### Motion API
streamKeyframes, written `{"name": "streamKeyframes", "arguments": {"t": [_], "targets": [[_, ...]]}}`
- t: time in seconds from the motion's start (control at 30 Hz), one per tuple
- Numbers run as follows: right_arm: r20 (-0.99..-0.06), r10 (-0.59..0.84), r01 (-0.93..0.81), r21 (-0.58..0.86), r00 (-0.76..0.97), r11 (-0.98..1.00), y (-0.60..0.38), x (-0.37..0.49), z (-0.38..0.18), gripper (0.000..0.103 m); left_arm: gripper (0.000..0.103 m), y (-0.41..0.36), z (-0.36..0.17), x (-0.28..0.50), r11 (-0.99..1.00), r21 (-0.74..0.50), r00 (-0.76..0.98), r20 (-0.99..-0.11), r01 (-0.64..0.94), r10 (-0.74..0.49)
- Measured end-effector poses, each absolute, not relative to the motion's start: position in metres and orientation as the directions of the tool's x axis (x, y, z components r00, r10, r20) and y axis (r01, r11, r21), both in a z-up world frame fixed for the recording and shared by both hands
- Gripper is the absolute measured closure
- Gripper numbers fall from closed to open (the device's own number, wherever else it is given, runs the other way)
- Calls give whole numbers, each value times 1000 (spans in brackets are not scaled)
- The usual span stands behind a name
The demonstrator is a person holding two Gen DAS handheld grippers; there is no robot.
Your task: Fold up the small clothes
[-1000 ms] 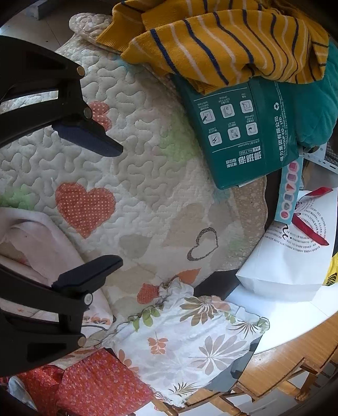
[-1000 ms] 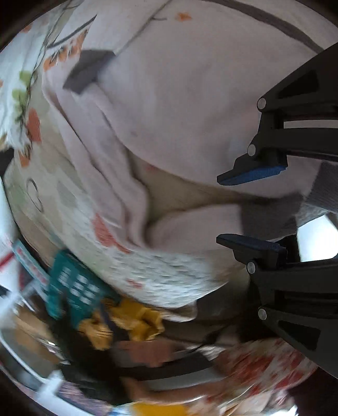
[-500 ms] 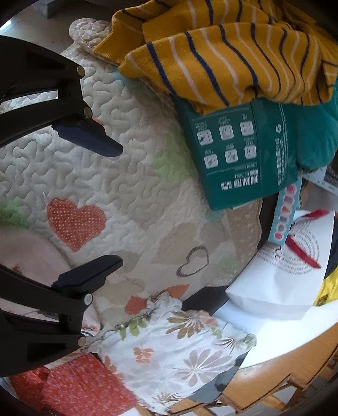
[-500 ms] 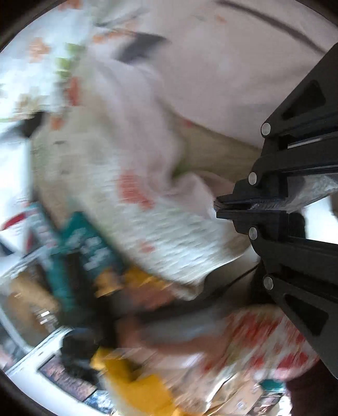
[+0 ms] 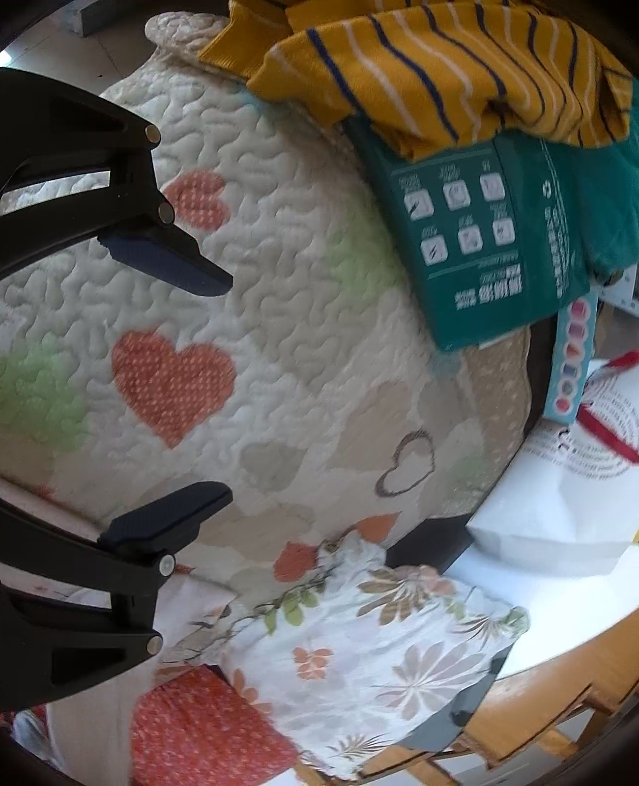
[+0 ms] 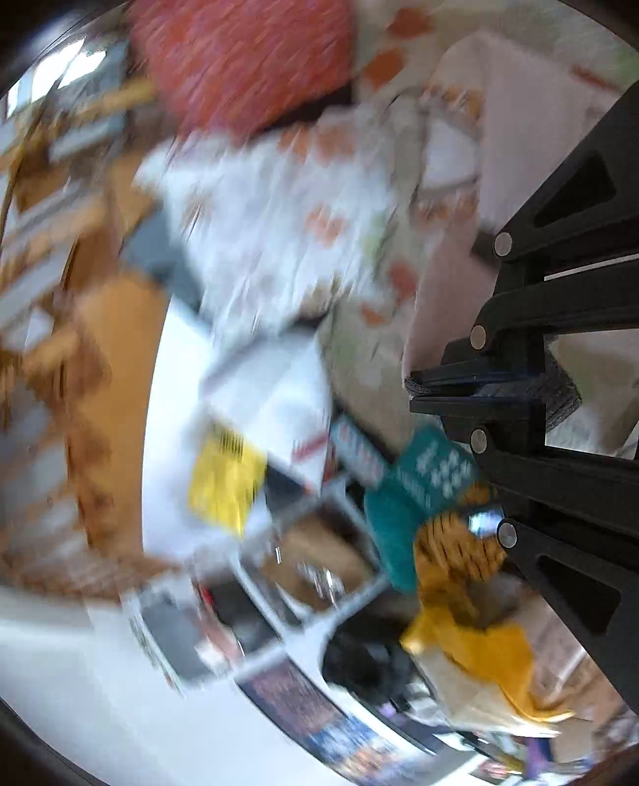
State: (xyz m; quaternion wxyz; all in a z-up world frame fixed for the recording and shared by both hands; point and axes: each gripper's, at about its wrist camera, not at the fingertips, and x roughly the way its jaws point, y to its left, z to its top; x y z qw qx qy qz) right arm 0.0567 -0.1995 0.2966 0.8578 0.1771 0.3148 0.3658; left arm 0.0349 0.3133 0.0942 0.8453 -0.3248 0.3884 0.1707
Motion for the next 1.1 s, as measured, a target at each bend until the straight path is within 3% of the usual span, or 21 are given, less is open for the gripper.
{"name": "streamKeyframes", "arguments": {"t": [0.23,0.27,0.3,0.33,0.37,0.4,0.47,0.57,0.77,0.93,1.0,1.03,1.07,1.1], "targets": [[-758,418,-142,405,500,903,-290,124,146,97,26,288,95,47,774,-381,633,-773,-505,32],[-814,340,-101,333,470,938,-301,132,123,97,26,285,95,49,776,-381,632,-774,-503,30],[-877,165,-34,168,452,985,-309,138,97,97,26,281,95,52,780,-380,631,-776,-498,25],[-892,21,16,31,452,999,-314,141,84,93,26,276,95,54,786,-376,629,-777,-491,21],[-892,-30,32,-17,452,999,-319,143,78,92,26,269,95,58,798,-367,626,-779,-478,16],[-890,-22,32,-8,456,999,-322,143,74,92,26,263,94,62,809,-358,623,-782,-467,13],[-877,67,7,80,477,997,-320,144,76,72,26,249,94,71,830,-340,614,-789,-442,4],[-848,157,-98,125,507,987,-281,153,84,60,26,233,92,81,846,-339,605,-796,-413,-24],[-845,359,-307,246,397,919,-160,191,71,54,26,211,94,93,878,-298,602,-798,-375,-14],[-866,397,-369,278,303,887,-70,236,38,52,26,215,92,98,873,-302,594,-804,-382,-17],[-882,396,-382,284,255,879,-41,253,22,57,26,220,91,99,862,-325,591,-806,-390,-37],[-896,380,-399,268,232,877,-25,261,13,79,26,221,91,100,860,-328,590,-806,-392,-39],[-911,353,-410,244,214,879,-10,268,4,94,26,222,92,100,860,-327,592,-805,-393,-36],[-923,332,-413,230,194,881,1,275,-4,94,26,223,94,100,861,-321,595,-803,-395,-27]]}}
